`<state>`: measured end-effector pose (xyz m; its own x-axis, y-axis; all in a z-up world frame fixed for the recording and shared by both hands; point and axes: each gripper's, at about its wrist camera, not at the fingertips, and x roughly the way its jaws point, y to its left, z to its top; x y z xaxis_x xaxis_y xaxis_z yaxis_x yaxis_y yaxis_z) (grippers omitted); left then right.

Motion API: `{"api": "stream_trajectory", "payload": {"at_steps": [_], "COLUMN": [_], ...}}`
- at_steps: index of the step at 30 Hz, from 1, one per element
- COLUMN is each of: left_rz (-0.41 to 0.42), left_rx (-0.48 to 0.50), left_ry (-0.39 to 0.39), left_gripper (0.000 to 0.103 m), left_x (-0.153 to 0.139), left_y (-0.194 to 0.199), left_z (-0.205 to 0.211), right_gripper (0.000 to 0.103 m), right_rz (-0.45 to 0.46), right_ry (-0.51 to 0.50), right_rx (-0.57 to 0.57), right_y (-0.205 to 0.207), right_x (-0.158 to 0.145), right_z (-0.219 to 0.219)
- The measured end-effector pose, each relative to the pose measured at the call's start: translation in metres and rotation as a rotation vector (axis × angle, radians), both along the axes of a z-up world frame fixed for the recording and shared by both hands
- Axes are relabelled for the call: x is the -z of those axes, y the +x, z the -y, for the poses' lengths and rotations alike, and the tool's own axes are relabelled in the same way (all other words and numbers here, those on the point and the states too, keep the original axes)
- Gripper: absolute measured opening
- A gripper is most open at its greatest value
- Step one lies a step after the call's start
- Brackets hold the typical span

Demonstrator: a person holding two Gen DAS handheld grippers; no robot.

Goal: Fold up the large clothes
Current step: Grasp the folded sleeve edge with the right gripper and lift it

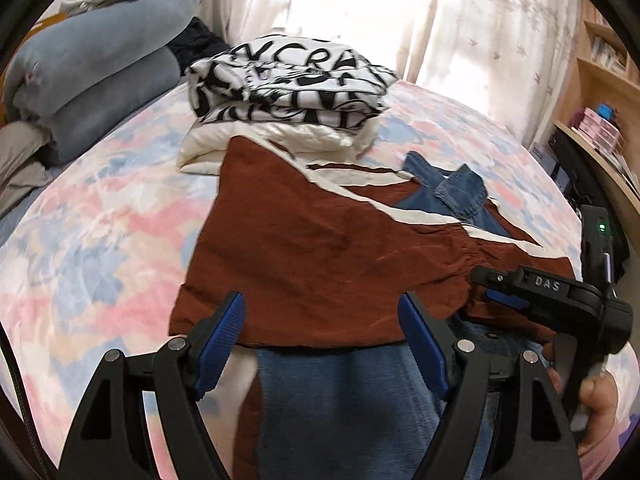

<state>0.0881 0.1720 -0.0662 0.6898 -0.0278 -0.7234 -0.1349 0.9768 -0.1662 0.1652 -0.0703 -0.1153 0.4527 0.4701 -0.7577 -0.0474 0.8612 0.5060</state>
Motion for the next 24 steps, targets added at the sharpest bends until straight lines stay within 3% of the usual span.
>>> {"api": "stream_trajectory", "payload": {"at_steps": [4,8,10,14,18,21,24], "left_rz": [-0.014,-0.012,-0.007,0.016,0.035,0.044,0.041], "left_rx": [-0.030,-0.063,-0.070,-0.080,-0.078,-0.078,-0.079], "left_ry": [-0.013,-0.036,-0.033,-0.018,-0.024,-0.011,-0.001], "left_gripper": [0.077,0.077,0.077,0.077,0.077,0.077,0.077], "left_x": [0.007,0.008,0.007,0.002,-0.003,-0.005,-0.005], "left_y": [0.002,0.000,-0.001,-0.007,-0.012,-0.014,-0.014], "left_z": [-0.015,-0.030,-0.034,-0.038,-0.038,-0.037,-0.037], "right_gripper": [0.048,0.017,0.012,0.011,0.011,0.011,0.011], "right_rz": [-0.028,0.044,0.118,0.264,0.454,0.541,0.569], "right_ry": [-0.002,-0.071,-0.083,-0.050,-0.023,-0.039,-0.080], "right_rx": [-0.010,-0.038,-0.077,-0.129,-0.115,-0.052,0.058], "right_y": [0.016,0.014,0.007,-0.012,-0.036,-0.047,-0.050], "right_x": [0.013,0.001,-0.018,-0.075,-0.144,-0.174,-0.181], "right_z": [-0.014,-0.030,-0.041,-0.050,-0.033,-0.010,0.027]}}
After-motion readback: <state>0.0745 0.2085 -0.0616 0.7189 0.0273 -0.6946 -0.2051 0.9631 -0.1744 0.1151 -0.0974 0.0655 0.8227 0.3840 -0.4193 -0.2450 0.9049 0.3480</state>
